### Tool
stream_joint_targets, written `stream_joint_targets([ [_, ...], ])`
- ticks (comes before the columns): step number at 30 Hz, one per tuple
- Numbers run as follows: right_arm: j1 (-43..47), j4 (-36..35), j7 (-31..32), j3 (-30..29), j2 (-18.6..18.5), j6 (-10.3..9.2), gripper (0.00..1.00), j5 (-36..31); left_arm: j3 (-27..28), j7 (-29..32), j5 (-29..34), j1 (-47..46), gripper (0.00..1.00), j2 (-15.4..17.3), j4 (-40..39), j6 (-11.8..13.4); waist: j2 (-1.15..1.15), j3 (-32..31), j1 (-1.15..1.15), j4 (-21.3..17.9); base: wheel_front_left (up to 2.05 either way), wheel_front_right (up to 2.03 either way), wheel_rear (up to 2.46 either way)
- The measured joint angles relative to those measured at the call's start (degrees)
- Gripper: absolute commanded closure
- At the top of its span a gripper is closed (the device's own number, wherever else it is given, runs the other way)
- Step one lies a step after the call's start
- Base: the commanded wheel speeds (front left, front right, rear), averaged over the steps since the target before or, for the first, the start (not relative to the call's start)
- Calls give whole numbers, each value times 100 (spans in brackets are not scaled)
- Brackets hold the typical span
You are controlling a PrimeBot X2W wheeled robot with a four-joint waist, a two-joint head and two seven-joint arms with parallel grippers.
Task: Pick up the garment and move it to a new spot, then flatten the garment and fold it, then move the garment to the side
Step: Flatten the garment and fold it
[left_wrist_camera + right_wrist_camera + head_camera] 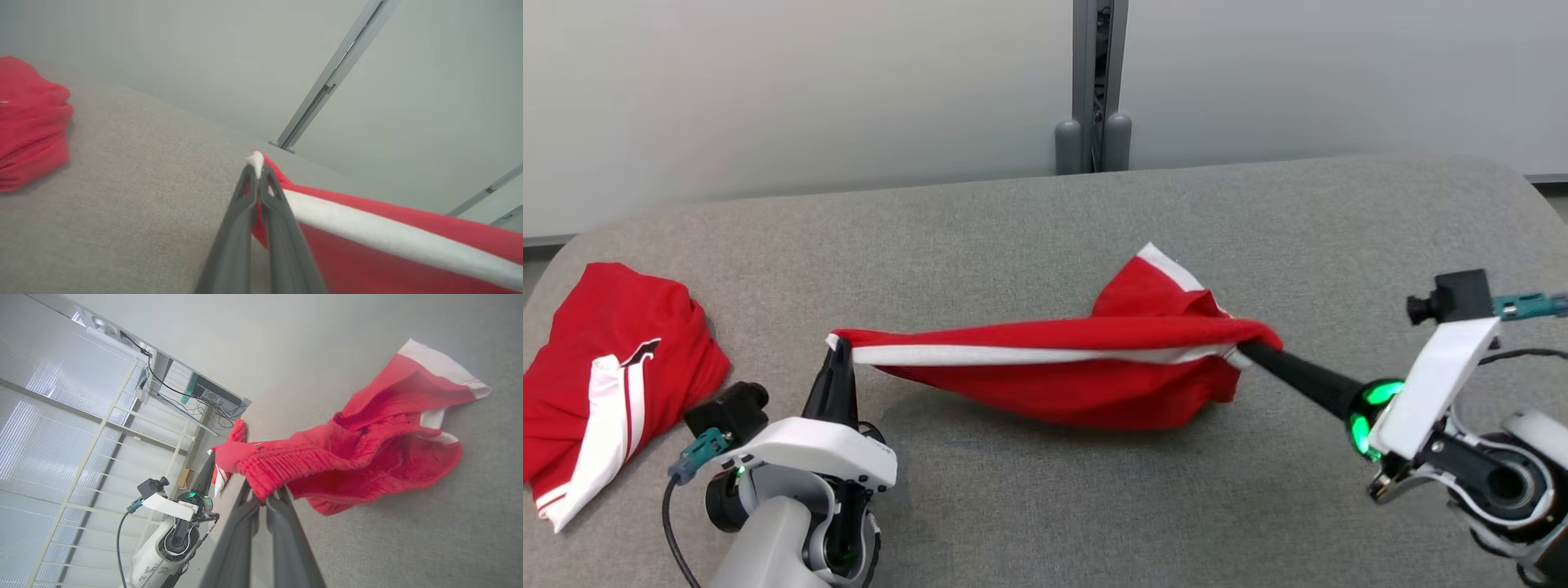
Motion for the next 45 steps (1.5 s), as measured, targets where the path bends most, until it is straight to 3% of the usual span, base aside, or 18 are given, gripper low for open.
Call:
stream_joint_targets([
  [10, 48, -11, 179, -749, 126, 0, 100, 207, -19, 1, -94, -102, 100, -2, -289, 59, 0, -217, 0, 38, 0, 0, 0],
  [16, -396, 226, 77, -978, 405, -1, 100, -355, -123, 82, -276, -814, 100, 1, -245, 151, 0, -345, 0, 43, 0, 0, 0],
  [28, -2047, 1259, -59, -887, 1007, -5, 100, -1508, 54, 751, -481, -2471, 100, 168, 30, 343, 0, -442, 0, -28, 0, 0, 0],
  [45, -3321, 2206, 293, -735, 1300, -5, 100, -1562, 265, 780, -998, -3329, 100, 51, 743, 344, 0, -553, 0, 179, 0, 0, 0],
])
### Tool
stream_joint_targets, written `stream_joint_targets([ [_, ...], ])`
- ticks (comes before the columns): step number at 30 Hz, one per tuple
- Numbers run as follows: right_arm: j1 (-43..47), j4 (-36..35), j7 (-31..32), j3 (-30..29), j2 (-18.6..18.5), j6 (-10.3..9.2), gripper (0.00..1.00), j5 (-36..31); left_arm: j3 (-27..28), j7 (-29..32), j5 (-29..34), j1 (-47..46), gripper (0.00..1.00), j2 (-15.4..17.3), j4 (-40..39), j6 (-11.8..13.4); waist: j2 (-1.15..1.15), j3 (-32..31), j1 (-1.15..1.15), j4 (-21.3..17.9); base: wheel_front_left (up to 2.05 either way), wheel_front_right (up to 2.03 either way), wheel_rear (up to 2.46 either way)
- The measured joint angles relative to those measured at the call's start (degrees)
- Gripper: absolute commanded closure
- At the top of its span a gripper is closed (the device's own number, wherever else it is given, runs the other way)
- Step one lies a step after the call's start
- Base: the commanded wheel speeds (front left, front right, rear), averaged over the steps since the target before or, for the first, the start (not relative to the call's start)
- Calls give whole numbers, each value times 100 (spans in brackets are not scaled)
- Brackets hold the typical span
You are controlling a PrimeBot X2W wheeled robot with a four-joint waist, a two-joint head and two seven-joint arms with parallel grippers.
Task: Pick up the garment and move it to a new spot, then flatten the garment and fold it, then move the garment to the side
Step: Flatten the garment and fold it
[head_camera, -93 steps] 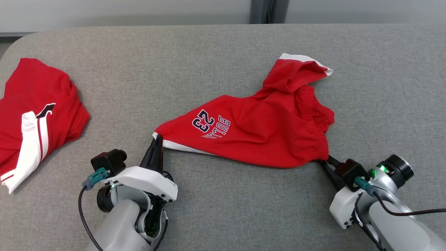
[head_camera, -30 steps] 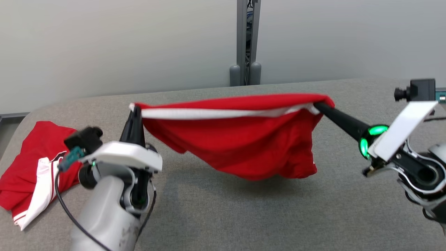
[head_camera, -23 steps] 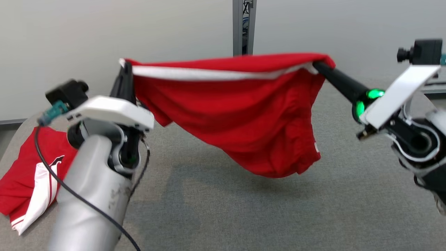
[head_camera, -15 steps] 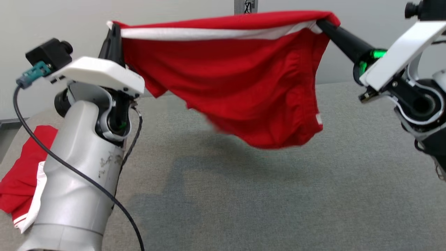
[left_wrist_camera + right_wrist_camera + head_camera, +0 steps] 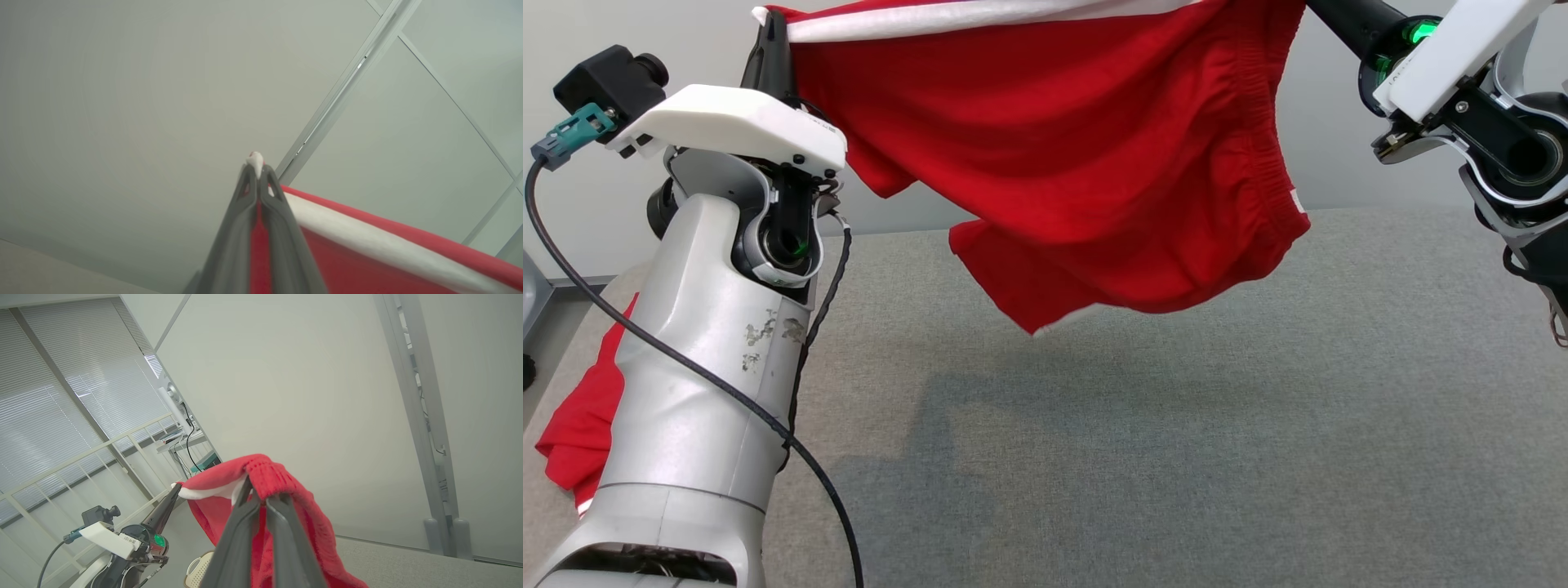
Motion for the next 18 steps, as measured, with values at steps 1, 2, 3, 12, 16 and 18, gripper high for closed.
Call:
stream_joint_targets([
  [1, -13, 16, 0, 11, 4, 0, 100, 2, -2, -9, -24, -10, 100, -4, 31, -11, 0, -5, 0, 5, 0, 0, 0],
  [2, -26, 37, 1, 16, 7, 0, 100, 20, -9, -8, -57, -23, 100, -7, 59, -46, 0, -9, 0, 10, 0, 0, 0],
  [3, -32, 63, 2, 20, 9, 0, 100, 31, -16, -7, -87, -34, 100, -11, 86, -49, 0, -13, 0, 14, 0, 0, 0],
  [12, -45, 498, 179, 205, 9, 0, 100, 67, -141, 188, -249, -86, 100, -30, 290, -94, 0, 85, 0, 6, 0, 0, 0],
  [16, -172, 732, 181, 296, 44, 0, 100, -48, -187, 387, -305, -205, 100, -36, 456, -54, 0, 248, 0, -26, 0, 0, 0],
  [18, -284, 844, 122, 353, 101, 0, 100, -136, -214, 480, -309, -310, 100, -33, 570, -32, 0, 360, 0, -48, 0, 0, 0],
])
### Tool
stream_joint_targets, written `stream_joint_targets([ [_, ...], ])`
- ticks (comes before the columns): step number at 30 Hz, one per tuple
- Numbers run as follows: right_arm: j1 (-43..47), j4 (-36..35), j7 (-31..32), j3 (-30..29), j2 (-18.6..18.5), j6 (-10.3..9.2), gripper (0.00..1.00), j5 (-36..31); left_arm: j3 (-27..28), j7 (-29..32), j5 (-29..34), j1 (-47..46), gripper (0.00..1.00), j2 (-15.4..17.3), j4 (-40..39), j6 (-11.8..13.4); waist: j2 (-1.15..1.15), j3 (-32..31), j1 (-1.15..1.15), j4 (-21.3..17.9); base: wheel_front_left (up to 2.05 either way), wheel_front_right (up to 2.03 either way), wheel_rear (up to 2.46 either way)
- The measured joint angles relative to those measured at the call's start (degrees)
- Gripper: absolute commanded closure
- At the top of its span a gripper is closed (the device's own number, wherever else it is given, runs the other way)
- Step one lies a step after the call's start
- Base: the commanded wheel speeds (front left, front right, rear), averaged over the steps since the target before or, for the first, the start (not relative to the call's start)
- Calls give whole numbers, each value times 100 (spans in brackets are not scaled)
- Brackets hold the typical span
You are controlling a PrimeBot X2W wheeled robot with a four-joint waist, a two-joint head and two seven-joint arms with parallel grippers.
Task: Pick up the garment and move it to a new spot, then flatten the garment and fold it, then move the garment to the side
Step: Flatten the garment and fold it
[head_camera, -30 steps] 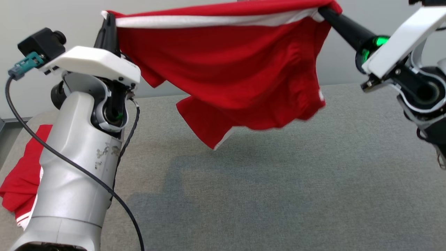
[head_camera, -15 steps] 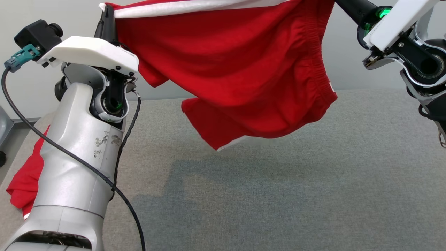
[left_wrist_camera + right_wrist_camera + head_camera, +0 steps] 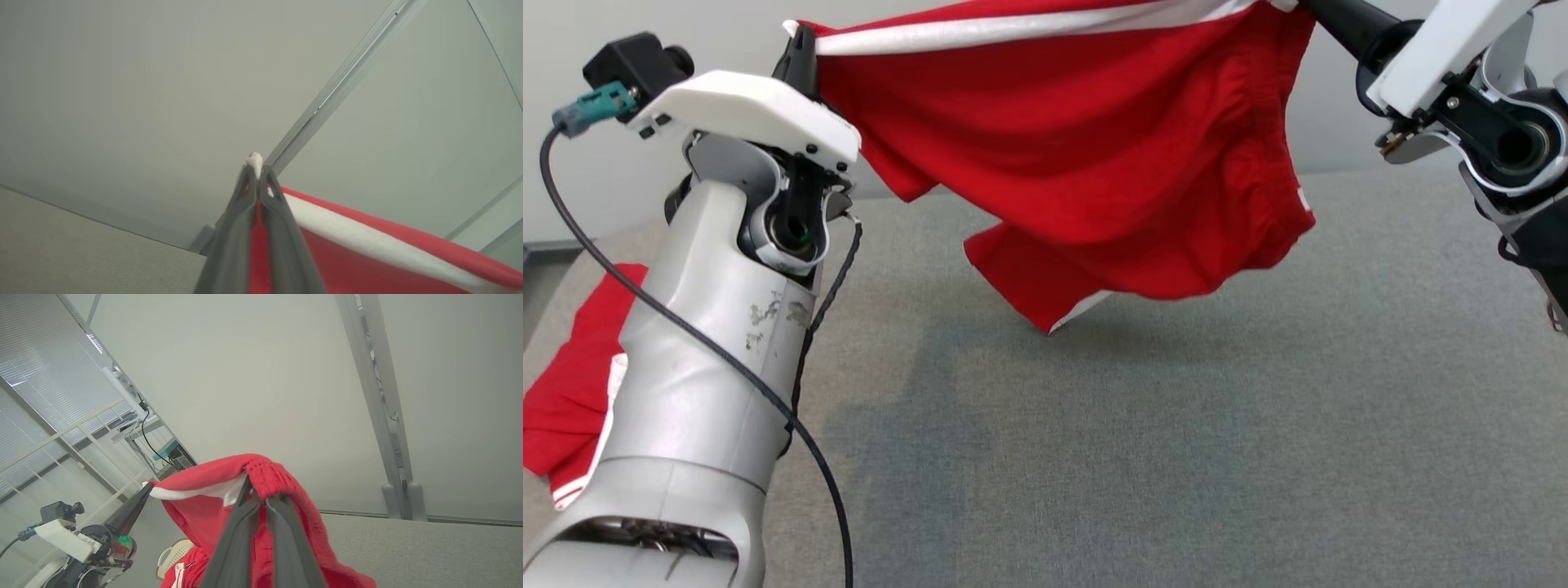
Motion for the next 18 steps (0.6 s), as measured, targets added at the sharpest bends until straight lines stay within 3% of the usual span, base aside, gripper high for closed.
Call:
stream_joint_targets([
  [6, -678, 412, -504, 152, 141, 0, 100, -527, -193, 135, 199, -804, 100, 70, 248, 97, 0, 561, 0, -71, 0, 0, 0],
  [12, -1742, 1143, -1789, 394, 350, 1, 100, -1478, -297, -89, 275, -1985, 100, 21, 472, 33, 0, 1361, 0, -107, 0, 0, 0],
  [15, -2312, 1690, -2644, 416, 448, 8, 100, -1905, -279, -499, 160, -2545, 100, -18, 534, -111, 0, 1768, 0, -88, 0, 0, 0],
  [18, -2784, 2106, -2954, 377, 498, 8, 100, -2409, -427, -957, -66, -2943, 100, -19, 514, -355, 0, 2136, 0, -36, 0, 0, 0],
])
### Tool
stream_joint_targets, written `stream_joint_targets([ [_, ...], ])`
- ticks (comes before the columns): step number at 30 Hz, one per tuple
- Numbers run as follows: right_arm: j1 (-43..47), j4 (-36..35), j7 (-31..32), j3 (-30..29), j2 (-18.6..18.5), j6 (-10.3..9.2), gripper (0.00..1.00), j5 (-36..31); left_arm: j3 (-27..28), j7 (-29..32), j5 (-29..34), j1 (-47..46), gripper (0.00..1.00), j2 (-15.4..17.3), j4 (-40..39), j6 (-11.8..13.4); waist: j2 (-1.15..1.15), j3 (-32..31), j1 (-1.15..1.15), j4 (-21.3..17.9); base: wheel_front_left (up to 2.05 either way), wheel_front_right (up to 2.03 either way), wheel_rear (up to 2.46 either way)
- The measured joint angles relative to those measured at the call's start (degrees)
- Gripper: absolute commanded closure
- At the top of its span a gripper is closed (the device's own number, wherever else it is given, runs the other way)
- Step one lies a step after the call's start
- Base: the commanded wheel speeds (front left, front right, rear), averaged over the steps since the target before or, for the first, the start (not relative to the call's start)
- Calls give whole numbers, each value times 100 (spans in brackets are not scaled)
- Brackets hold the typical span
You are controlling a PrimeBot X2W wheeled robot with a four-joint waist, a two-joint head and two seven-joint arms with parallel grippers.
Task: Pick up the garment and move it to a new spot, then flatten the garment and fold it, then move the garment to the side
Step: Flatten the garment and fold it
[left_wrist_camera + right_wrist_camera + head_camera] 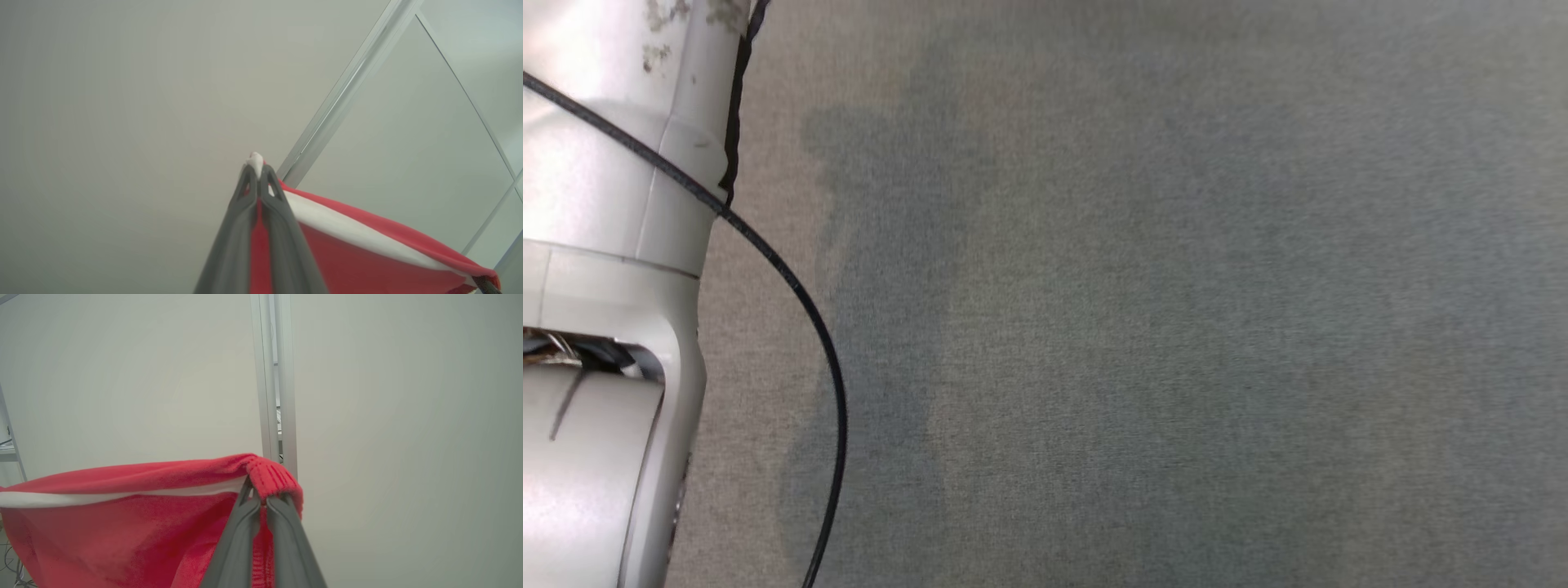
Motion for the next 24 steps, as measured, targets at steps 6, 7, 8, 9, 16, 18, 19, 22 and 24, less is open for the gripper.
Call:
stream_joint_targets([
  [6, -215, -371, -26, -1474, -89, 1, 100, -1580, -508, -292, -559, -328, 100, -16, -202, -66, 0, 638, 0, 171, 0, 0, 0],
  [7, -36, -493, -26, -1697, -48, 1, 100, -1828, -515, -294, -577, -321, 100, -15, -245, -65, 0, 736, 0, 201, 0, 0, 0],
  [8, 186, -582, -26, -1858, 11, 1, 100, -2033, -519, -296, -567, -295, 100, -10, -290, -63, 0, 827, 0, 230, 0, 0, 0],
  [9, 419, -627, -25, -1970, 87, 0, 100, -2198, -536, -299, -547, -229, 100, 0, -333, -66, 0, 911, 0, 257, 0, 0, 0],
  [16, 1546, -590, -25, -2343, 445, 0, 100, -2462, -893, -303, -461, 654, 100, 8, -277, -119, 0, 1260, 0, 331, 0, 0, 0],
  [18, 1759, -525, -25, -2294, 536, 0, 100, -2268, -1003, -302, -464, 861, 100, 3, -222, -113, 0, 1271, 1, 303, 0, 0, 0],
  [19, 1844, -476, -25, -2223, 558, 0, 100, -2159, -1047, -302, -466, 954, 100, 5, -192, -105, 0, 1266, 0, 291, 0, 0, 0],
  [22, 2118, -367, -26, -1841, 604, 0, 100, -1684, -1137, -303, -515, 1206, 100, 4, -127, -59, 0, 1215, 0, 258, 0, 0, 0],
  [24, 2271, -352, 4, -1538, 605, 0, 100, -1265, -1216, -303, -587, 1376, 100, 7, -64, -67, 0, 1161, 0, 233, 0, 0, 0],
])
